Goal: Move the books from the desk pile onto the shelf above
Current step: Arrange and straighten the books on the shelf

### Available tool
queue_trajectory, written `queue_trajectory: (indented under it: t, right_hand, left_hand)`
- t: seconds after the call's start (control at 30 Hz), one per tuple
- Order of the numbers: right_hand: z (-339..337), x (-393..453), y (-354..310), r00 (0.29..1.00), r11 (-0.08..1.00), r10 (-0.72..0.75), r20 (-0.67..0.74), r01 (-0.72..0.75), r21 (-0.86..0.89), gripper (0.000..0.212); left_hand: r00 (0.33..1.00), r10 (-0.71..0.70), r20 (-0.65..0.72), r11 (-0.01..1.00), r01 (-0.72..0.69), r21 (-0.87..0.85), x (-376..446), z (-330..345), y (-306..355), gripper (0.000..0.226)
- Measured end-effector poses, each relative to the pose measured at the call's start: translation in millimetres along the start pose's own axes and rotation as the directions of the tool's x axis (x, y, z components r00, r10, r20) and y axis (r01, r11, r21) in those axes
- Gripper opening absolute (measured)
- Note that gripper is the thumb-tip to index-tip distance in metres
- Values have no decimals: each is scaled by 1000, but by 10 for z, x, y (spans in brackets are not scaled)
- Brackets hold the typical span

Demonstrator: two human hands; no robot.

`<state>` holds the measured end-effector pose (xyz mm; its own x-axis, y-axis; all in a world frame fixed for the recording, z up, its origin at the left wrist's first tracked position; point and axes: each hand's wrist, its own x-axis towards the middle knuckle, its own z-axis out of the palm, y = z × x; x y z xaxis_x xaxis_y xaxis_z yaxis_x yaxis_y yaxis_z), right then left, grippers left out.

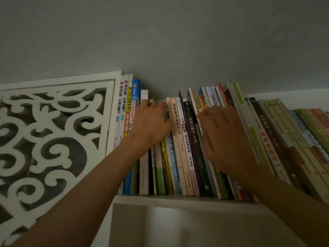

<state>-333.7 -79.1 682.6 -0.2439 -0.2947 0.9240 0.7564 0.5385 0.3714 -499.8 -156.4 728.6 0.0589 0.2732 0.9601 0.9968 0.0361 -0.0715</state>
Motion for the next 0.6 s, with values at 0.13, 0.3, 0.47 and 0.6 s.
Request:
queue_trajectory:
  t: [0.13,0.3,0.47,0.6]
  right_hand:
    - [7,123,-162,1000,996,1,-27,2,92,45]
    - [9,47,-246,992,970,118,-49,-105,218,41]
    - [23,-164,-310,987,956,145,68,-157,248,44]
    - [-31,-306,-374,973,951,147,177,-189,246,43]
  left_hand:
    - [993,-8,-118,986,-12,-168,-117,-85,54,23]
    - [947,-133,-293,942,29,-334,-384,-49,153,42]
    - [852,-476,-218,826,348,-443,-430,186,332,74]
    - [843,-515,-152,821,435,-369,-453,194,371,36]
